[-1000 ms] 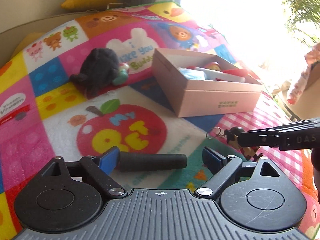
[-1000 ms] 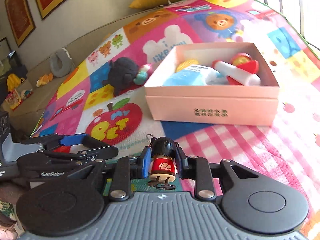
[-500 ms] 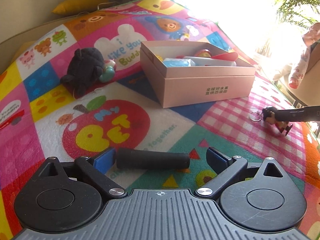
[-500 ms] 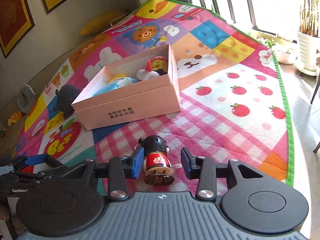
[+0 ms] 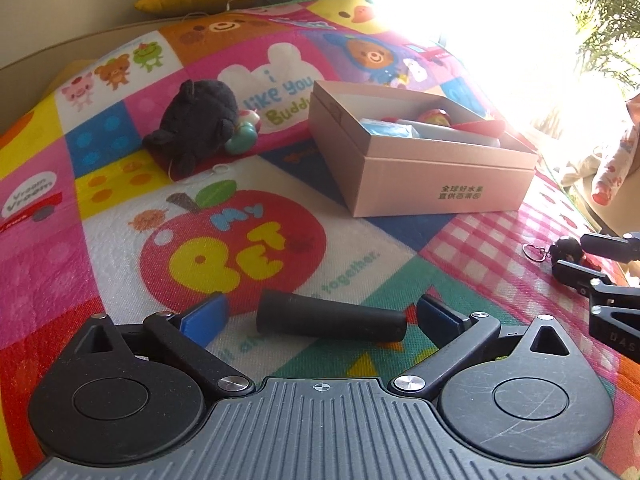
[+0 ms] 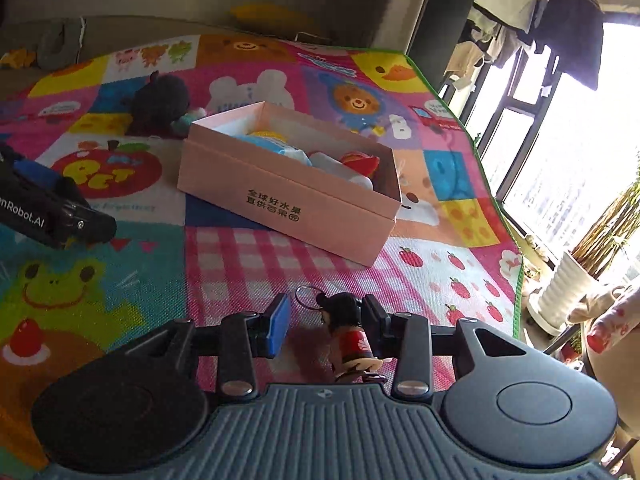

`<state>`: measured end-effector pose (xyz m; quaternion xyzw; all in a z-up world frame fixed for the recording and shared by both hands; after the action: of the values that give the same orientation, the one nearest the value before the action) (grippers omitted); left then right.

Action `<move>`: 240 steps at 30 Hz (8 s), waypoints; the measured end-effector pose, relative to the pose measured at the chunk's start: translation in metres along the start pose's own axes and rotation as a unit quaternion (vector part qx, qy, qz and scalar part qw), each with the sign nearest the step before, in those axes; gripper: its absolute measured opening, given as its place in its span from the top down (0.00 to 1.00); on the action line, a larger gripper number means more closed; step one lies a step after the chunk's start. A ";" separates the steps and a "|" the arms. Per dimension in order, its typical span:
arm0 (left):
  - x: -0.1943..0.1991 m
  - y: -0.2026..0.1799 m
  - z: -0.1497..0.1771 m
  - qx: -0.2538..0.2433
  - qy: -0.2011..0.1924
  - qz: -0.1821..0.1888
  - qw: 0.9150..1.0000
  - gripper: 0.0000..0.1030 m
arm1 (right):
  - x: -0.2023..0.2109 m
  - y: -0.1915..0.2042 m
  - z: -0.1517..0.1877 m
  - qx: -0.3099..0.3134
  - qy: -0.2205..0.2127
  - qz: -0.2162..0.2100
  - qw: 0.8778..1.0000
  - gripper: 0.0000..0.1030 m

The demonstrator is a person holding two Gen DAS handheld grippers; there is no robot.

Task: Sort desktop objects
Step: 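Carry the figurine with the right tool while the left tool carries the cylinder into the box, then grasp the pink pig toy with the right tool, then lift the pig toy with the right tool while the left tool grasps the black plush toy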

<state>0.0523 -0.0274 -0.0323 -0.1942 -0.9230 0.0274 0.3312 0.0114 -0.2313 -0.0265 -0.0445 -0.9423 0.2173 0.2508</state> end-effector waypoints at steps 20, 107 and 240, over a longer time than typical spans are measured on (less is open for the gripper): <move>0.003 0.003 0.001 0.009 -0.009 0.006 1.000 0.00 | -0.034 -0.023 -0.007 -0.341 0.141 -0.273 0.888 0.73; 0.073 -0.087 -0.111 -0.194 -0.139 0.028 0.971 0.22 | 0.074 -0.115 -0.093 -0.235 -0.053 -0.179 0.954 0.71; -0.084 0.111 -0.115 -0.014 -0.004 -0.141 0.990 0.25 | -0.033 -0.016 -0.011 -0.248 0.055 -0.118 0.960 0.05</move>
<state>0.2205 0.0343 -0.0132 -0.0664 -0.9427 -0.0314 0.3256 0.0457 -0.2477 -0.0256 -0.0059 -0.9498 -0.0568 0.3076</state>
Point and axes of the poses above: each gripper's, at about its wrist camera, not at the fingertips, and x roughly against the way its jaws point, y to its left, z to its underside, the point moved 6 cm from there along -x, roughly the way its jaws point, and after that the axes turned 9 degrees about z, right-handed, at the moved point
